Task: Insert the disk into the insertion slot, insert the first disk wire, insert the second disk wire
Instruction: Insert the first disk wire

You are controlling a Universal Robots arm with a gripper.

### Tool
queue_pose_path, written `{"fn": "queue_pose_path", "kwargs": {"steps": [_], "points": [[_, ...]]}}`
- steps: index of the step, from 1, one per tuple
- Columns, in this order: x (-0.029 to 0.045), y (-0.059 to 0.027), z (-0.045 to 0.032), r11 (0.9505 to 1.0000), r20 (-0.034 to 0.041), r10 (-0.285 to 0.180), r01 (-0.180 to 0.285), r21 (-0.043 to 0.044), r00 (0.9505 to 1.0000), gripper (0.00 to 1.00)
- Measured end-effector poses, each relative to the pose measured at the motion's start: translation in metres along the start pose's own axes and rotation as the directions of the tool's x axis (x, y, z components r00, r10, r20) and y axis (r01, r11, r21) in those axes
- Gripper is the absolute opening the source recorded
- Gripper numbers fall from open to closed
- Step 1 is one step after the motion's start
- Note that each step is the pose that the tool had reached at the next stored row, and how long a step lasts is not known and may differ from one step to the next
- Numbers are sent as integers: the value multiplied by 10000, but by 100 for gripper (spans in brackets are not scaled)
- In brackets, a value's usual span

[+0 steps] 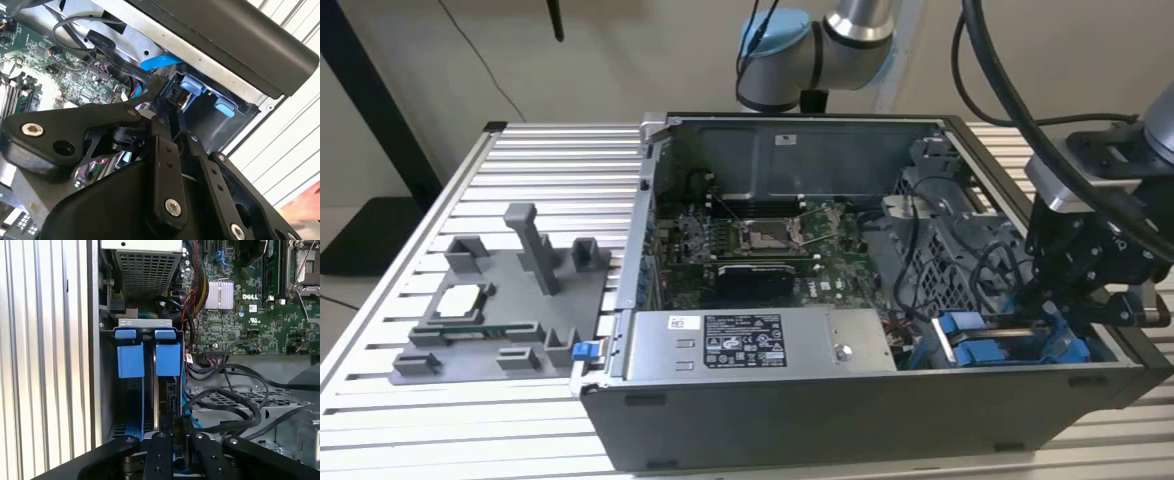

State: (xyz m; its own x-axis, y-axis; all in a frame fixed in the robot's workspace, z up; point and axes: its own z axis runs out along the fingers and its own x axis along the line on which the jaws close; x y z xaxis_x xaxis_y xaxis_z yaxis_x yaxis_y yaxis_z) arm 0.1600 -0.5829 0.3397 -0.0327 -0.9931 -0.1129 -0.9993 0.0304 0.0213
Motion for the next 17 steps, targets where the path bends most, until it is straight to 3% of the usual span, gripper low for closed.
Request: {"fn": "queue_pose_path", "kwargs": {"steps": [17], "points": [[-10,1,27,9999,52,-143,142,58,9999,0]]}}
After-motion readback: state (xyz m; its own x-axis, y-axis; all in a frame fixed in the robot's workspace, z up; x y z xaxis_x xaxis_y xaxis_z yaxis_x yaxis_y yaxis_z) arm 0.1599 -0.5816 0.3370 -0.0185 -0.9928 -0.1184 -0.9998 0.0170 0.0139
